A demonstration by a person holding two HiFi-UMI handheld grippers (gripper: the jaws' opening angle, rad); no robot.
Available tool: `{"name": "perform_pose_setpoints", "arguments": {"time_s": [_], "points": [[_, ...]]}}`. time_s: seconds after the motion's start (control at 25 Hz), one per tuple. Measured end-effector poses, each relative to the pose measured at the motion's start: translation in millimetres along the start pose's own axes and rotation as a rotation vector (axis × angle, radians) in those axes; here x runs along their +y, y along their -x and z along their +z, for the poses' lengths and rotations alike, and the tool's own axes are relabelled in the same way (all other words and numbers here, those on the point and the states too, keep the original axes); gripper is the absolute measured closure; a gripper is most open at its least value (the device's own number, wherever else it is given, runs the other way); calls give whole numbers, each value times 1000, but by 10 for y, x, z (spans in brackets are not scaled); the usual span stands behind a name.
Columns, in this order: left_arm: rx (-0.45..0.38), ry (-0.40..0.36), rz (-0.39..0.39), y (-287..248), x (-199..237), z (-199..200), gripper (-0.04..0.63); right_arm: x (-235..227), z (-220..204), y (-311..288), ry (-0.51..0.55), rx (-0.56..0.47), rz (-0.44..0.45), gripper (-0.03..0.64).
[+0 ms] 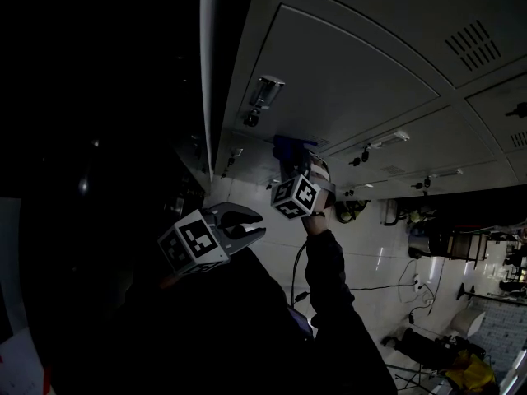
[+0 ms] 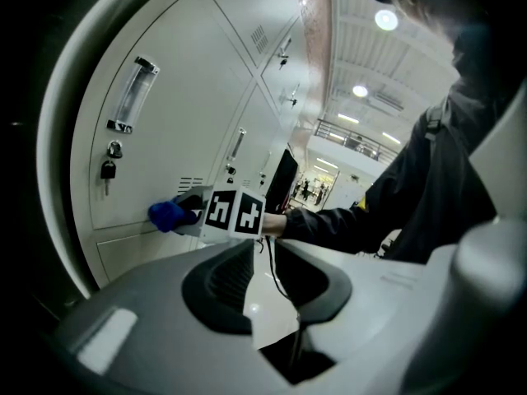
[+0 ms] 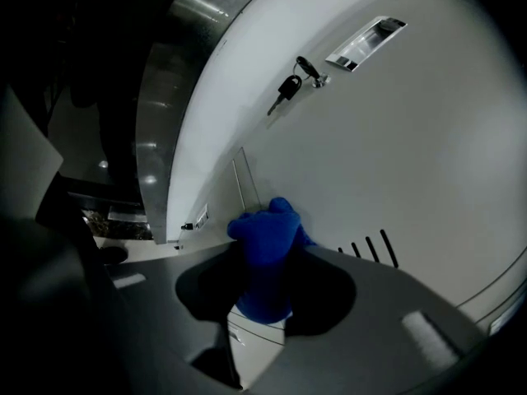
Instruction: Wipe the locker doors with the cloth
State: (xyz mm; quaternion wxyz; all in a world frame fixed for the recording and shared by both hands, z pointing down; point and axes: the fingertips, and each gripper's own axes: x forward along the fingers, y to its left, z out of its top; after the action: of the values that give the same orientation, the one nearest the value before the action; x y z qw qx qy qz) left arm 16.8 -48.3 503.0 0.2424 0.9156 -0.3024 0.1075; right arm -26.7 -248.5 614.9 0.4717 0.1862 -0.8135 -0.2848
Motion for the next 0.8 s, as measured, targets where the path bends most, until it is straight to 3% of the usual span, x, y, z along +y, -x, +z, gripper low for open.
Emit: {"name": "perform_pose_setpoints", "arguments": {"time_s": [0.32,0.64,0.8], "points": [[-44,-44,-35,-52,-60,116,540,-308,304,929,-30,-126,-22,494],[-57,-87,-90,-137,-188,294,540,-1550,792,2168,90,-205,-333,493],[-76,-108,-101,-190,-270,378,540,-2070,1021,2608,97,-243,-467,492]]}}
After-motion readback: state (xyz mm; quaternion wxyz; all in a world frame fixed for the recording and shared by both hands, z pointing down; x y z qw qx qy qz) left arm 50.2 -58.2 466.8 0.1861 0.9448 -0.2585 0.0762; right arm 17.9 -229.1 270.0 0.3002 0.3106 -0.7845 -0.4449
